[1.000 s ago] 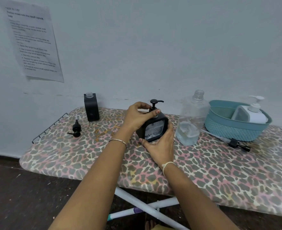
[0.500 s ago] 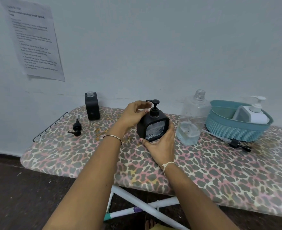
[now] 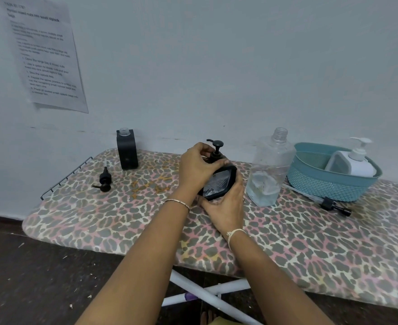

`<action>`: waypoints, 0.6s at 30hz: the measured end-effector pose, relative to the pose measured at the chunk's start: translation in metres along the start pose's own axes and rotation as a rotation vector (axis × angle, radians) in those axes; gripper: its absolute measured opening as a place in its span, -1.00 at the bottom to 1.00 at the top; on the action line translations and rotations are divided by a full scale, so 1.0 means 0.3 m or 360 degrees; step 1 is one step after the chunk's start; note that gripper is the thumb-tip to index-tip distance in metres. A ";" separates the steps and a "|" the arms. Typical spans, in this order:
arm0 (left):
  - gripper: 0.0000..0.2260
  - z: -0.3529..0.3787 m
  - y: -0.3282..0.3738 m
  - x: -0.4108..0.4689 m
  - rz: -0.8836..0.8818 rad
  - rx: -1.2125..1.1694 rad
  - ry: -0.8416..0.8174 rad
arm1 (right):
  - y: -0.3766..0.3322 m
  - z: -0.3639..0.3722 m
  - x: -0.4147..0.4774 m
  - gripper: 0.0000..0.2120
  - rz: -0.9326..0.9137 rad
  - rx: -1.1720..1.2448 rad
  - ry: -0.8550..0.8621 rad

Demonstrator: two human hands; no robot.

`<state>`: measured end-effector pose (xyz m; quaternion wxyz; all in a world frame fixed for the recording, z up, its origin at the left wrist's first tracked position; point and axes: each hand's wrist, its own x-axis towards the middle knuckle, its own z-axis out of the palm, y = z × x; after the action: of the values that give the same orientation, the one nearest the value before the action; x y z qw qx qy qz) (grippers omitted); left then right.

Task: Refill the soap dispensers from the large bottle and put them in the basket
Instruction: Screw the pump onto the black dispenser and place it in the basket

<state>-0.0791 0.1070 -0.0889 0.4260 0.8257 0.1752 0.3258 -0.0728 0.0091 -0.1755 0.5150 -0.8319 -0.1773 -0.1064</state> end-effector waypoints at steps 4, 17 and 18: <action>-0.63 -0.057 -0.039 0.025 -0.0089 -0.0301 -0.0233 | 0.003 0.001 0.003 0.17 -0.0019 -0.0046 -0.0037; -0.66 -0.003 0.020 0.019 -0.0019 0.0218 -0.0055 | 0.008 0.003 0.005 0.17 -0.0018 0.0015 -0.0040; -0.69 -0.008 0.018 0.023 -0.0002 0.0210 -0.0096 | 0.008 0.003 0.006 0.18 -0.0014 0.0016 -0.0040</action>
<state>-0.0757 0.1091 -0.0808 0.3758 0.8613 0.1838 0.2883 -0.0703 0.0091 -0.1773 0.5166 -0.8296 -0.1880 -0.0974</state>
